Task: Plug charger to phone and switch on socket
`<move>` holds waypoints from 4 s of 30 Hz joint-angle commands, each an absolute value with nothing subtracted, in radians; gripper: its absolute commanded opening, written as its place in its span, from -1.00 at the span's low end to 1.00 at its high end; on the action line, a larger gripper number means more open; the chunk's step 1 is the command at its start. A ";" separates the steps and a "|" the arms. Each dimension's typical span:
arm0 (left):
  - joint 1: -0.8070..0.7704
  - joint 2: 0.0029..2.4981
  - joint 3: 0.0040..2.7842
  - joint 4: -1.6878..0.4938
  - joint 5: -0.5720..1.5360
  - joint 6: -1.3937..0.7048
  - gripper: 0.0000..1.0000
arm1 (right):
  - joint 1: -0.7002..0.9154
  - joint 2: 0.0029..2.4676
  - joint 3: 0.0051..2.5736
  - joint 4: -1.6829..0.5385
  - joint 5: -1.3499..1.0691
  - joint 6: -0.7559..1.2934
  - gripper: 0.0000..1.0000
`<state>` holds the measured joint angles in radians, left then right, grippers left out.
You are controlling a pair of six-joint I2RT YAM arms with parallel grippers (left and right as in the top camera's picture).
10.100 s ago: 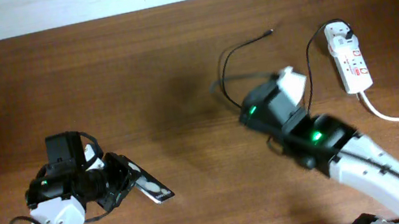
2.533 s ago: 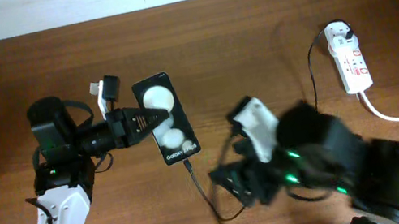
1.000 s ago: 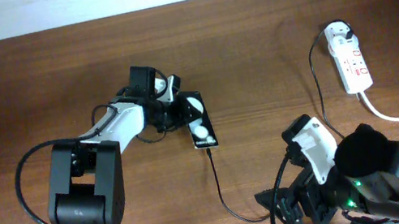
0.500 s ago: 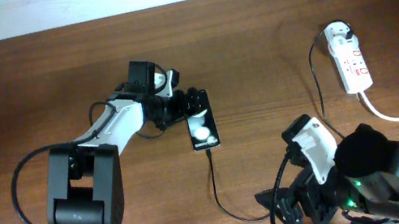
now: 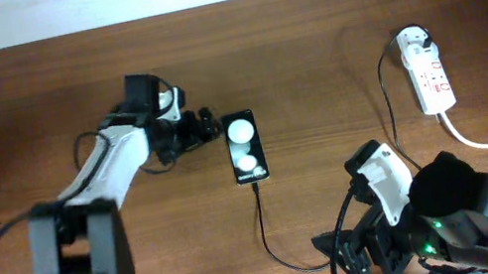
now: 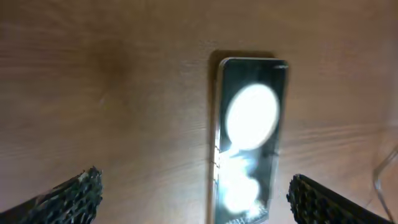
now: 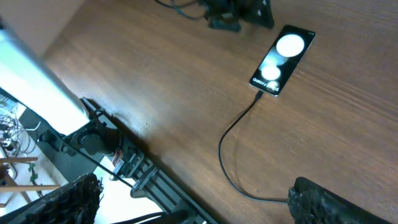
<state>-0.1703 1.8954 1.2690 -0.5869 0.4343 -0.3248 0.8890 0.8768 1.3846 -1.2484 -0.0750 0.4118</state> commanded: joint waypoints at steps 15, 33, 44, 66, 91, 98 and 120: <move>-0.152 0.957 1.265 -1.126 0.115 -0.255 0.98 | 0.883 0.878 1.397 -1.239 -0.067 0.409 0.98; -0.152 0.521 1.265 -1.656 0.115 -0.256 0.98 | 0.883 0.923 1.397 -1.187 -0.083 0.409 0.98; -0.151 0.268 1.265 -1.658 0.115 -0.256 0.98 | 0.883 0.954 1.397 -0.988 -0.086 0.410 0.98; -0.058 0.007 1.265 -1.674 0.119 -0.257 0.98 | 0.883 1.010 1.397 -0.939 -0.150 0.410 0.81; -0.058 0.007 1.265 -1.679 0.118 -0.256 0.98 | 0.002 1.368 1.397 -1.201 0.068 0.619 -0.92; -0.058 0.007 1.265 -1.682 0.118 -0.256 0.98 | -0.294 1.607 1.511 -1.161 0.051 0.618 -0.92; -0.058 0.007 1.265 -1.682 0.118 -0.256 0.98 | -0.376 2.152 1.757 -0.869 0.046 0.554 -0.92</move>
<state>-0.0631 0.0166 1.2659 -1.6833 0.1223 -0.2684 -0.3725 2.1311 1.7378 -0.8883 0.0116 0.5667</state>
